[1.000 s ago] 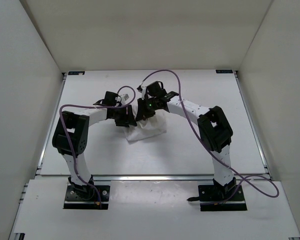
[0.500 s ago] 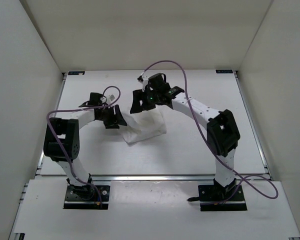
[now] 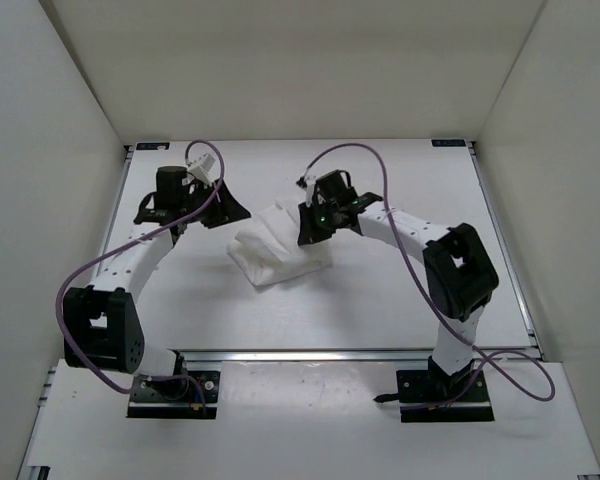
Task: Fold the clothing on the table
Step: Fold the skirt
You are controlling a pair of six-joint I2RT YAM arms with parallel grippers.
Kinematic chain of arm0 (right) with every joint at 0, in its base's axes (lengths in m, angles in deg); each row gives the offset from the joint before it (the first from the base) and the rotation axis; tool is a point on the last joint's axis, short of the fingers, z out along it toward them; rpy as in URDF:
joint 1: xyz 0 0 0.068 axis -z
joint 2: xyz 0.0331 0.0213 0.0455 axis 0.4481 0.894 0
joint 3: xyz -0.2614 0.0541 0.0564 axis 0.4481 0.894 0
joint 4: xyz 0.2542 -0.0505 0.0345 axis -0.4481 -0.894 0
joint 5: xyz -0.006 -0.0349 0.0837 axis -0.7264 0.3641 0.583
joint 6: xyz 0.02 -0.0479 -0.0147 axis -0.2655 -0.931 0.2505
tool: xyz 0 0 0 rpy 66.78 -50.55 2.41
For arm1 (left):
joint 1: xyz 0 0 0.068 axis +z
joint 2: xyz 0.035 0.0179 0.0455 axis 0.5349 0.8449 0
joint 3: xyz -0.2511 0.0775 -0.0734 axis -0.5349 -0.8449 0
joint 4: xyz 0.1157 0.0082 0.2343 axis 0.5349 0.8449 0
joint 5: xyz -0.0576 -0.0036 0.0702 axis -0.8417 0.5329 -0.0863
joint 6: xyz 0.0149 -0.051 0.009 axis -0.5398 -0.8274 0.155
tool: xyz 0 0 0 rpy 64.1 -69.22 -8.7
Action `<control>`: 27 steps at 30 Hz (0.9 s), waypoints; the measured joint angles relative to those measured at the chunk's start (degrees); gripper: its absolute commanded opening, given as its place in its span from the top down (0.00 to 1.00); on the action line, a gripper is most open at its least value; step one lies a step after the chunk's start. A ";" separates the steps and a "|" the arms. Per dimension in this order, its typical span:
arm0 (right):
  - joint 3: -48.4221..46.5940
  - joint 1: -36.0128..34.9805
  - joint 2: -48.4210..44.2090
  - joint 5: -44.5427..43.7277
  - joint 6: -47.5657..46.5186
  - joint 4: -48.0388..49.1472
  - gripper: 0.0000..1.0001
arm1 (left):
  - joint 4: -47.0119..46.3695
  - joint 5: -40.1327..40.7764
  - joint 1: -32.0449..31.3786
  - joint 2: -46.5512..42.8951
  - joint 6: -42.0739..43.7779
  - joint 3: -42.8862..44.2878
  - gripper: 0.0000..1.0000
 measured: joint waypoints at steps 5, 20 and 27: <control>0.46 -3.93 7.26 2.36 -0.33 -0.07 1.00 | -4.70 -1.29 -3.15 -1.55 -4.07 -6.03 0.50; -2.58 -7.87 13.35 9.20 6.14 9.90 1.00 | -7.48 4.31 -7.98 -1.11 -7.17 -14.14 0.58; -2.51 -2.84 9.40 3.23 5.68 7.54 0.95 | -7.82 11.41 -11.93 4.50 -6.36 -15.37 0.75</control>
